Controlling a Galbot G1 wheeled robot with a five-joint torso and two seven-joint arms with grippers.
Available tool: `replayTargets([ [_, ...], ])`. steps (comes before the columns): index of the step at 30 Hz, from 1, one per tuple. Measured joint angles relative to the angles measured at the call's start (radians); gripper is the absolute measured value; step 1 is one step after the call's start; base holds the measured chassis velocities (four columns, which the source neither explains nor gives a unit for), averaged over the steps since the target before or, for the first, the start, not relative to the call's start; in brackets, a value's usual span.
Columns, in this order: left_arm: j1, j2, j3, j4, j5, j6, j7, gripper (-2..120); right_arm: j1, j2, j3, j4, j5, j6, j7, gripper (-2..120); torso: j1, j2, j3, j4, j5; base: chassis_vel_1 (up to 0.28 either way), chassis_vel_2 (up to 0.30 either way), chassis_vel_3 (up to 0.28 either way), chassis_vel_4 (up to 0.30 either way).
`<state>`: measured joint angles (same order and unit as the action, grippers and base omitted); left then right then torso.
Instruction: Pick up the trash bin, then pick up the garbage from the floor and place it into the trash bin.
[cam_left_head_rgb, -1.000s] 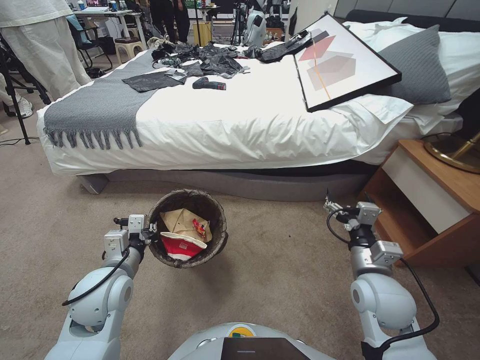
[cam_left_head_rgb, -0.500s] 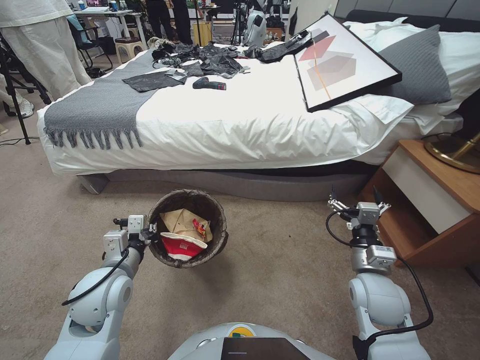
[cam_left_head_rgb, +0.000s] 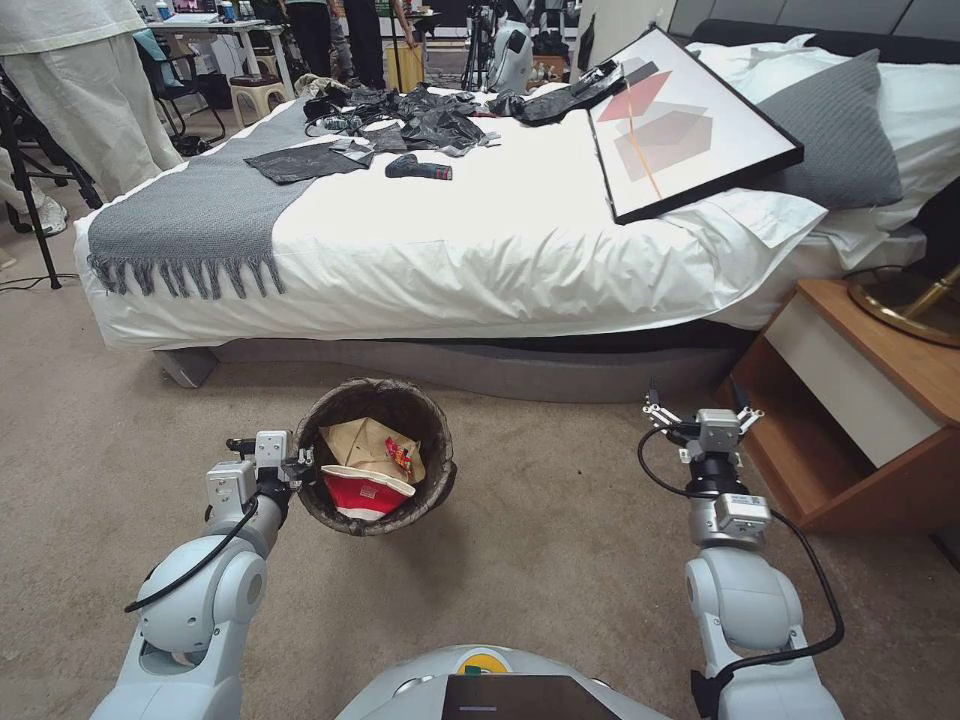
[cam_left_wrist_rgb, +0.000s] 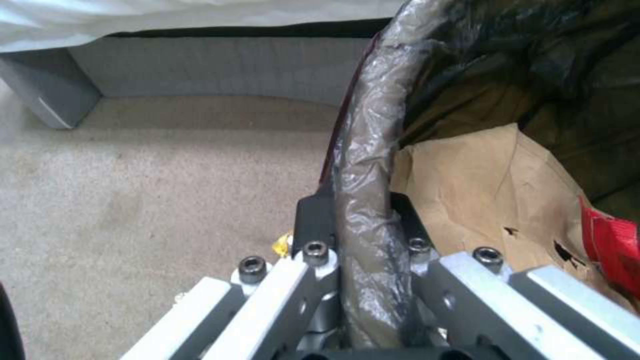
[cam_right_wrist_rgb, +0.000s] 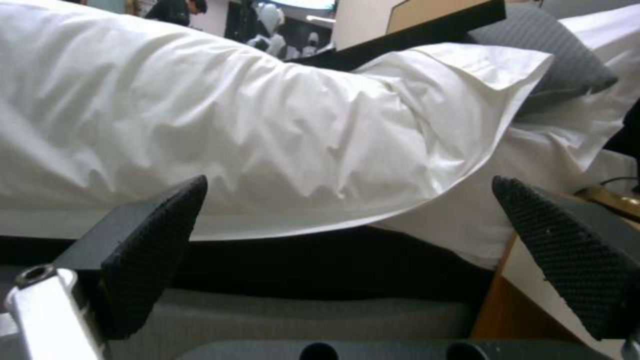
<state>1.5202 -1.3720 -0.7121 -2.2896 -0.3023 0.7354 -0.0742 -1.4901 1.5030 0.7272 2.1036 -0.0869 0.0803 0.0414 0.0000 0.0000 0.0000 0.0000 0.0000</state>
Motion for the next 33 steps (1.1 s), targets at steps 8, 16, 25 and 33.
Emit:
replayTargets([
  [8,-0.005,-0.004,-0.004,0.006,0.000,0.000,0.001,3,0.011,-0.020,-0.021,-0.015,0.006,-0.013,0.001,100,0.000,0.000,0.000,-0.0001,0.0000,0.020,0.016,0.010,0.012],
  [16,-0.007,-0.005,-0.004,0.007,0.003,0.000,0.001,3,0.001,-0.072,-0.060,-0.016,0.010,-0.014,-0.011,100,0.000,0.000,0.000,0.0000,0.0000,0.052,0.059,0.055,0.045],
  [25,-0.009,-0.005,-0.007,0.005,0.001,0.000,-0.006,3,0.008,-0.094,-0.105,-0.023,0.013,-0.026,-0.011,100,0.000,0.000,0.000,0.0002,0.0000,0.099,0.101,0.102,0.095],
  [33,-0.006,0.000,-0.008,0.002,0.001,0.000,-0.006,3,0.012,-0.093,-0.122,-0.032,0.011,-0.027,-0.009,100,0.000,0.000,0.000,0.0000,0.0000,0.097,0.102,0.095,0.101],
])
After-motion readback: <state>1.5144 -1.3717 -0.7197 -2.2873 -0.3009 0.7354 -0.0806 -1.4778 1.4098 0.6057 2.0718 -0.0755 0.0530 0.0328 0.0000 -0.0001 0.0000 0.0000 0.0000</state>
